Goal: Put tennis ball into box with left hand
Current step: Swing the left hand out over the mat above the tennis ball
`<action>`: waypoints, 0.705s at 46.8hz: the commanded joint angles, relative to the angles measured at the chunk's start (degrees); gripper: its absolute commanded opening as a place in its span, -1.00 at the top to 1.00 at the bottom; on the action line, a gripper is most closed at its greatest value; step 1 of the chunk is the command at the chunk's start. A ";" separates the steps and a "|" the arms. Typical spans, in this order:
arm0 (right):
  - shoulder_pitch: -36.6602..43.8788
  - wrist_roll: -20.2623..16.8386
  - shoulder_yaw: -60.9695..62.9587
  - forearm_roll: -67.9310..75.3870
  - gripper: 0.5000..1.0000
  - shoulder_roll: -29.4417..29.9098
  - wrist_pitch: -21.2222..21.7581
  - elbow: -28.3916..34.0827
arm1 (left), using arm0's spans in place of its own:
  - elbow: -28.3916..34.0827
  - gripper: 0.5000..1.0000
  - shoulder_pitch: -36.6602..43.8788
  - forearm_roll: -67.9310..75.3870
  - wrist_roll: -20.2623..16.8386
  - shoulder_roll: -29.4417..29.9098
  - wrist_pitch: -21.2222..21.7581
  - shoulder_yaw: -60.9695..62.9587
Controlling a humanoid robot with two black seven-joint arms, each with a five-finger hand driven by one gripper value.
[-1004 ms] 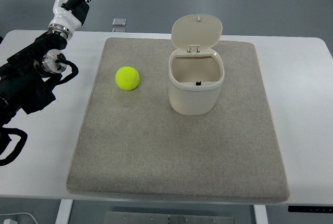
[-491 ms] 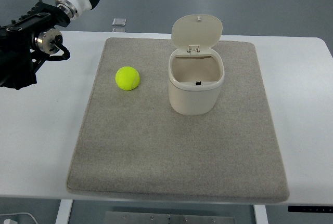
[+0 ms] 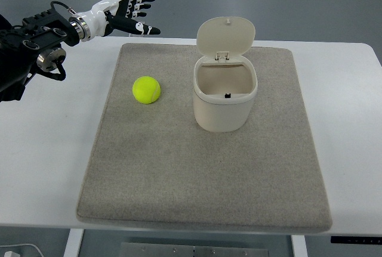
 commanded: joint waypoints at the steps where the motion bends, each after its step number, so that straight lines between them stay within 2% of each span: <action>1: 0.00 0.00 -0.01 0.00 -0.75 0.00 0.00 0.00 | -0.43 -0.96 -0.96 4.73 0.02 -0.67 -0.01 3.60; 14: 0.00 0.00 0.08 0.00 -0.75 0.00 0.00 0.00 | 0.18 -0.96 -4.57 9.84 0.02 0.91 -2.91 4.14; 33: 0.00 0.00 -0.01 0.00 -0.75 0.00 0.00 0.00 | 0.01 -0.97 -1.50 9.58 -0.07 0.12 -2.56 0.80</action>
